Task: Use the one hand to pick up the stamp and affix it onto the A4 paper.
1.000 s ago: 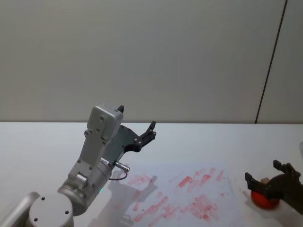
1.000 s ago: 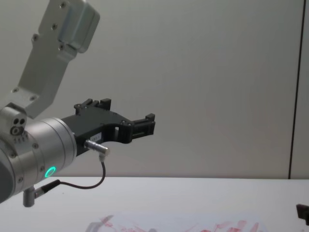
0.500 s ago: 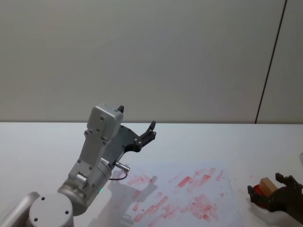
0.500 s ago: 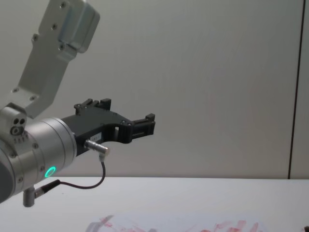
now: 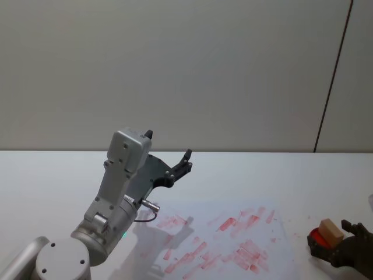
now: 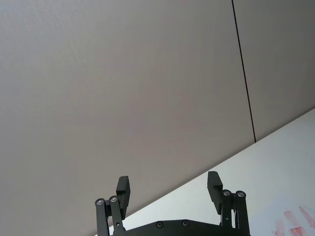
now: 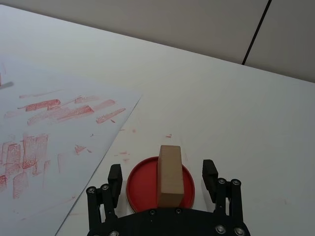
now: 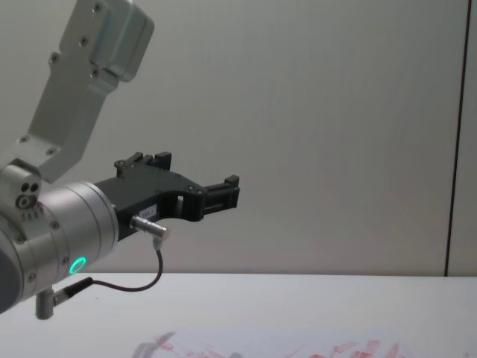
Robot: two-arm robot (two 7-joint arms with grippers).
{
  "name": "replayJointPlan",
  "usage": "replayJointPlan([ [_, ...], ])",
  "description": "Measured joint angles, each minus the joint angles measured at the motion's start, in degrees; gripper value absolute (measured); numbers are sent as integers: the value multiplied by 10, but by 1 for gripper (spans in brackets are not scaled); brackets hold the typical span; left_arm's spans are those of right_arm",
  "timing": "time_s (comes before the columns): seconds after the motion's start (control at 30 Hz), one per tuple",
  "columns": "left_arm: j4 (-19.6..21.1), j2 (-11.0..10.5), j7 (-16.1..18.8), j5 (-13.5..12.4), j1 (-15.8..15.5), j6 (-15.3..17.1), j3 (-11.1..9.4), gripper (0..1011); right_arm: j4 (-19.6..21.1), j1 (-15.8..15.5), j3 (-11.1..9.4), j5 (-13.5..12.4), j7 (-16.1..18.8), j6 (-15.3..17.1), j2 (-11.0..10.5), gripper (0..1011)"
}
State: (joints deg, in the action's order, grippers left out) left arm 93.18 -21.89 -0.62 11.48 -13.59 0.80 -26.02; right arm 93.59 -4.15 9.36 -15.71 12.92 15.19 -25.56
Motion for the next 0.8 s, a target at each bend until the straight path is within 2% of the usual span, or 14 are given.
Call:
replayJointPlan([
  [0.23, 0, 0, 0, 0, 0, 0, 0, 1003, -6, 3, 1, 4, 2, -2, 2, 1001],
  [0.37, 0, 0, 0, 0, 0, 0, 0, 1003, -9, 4, 2, 5, 3, -3, 3, 943],
  [0.8, 0, 0, 0, 0, 0, 0, 0, 1003, -12, 6, 3, 8, 4, -5, 4, 574],
])
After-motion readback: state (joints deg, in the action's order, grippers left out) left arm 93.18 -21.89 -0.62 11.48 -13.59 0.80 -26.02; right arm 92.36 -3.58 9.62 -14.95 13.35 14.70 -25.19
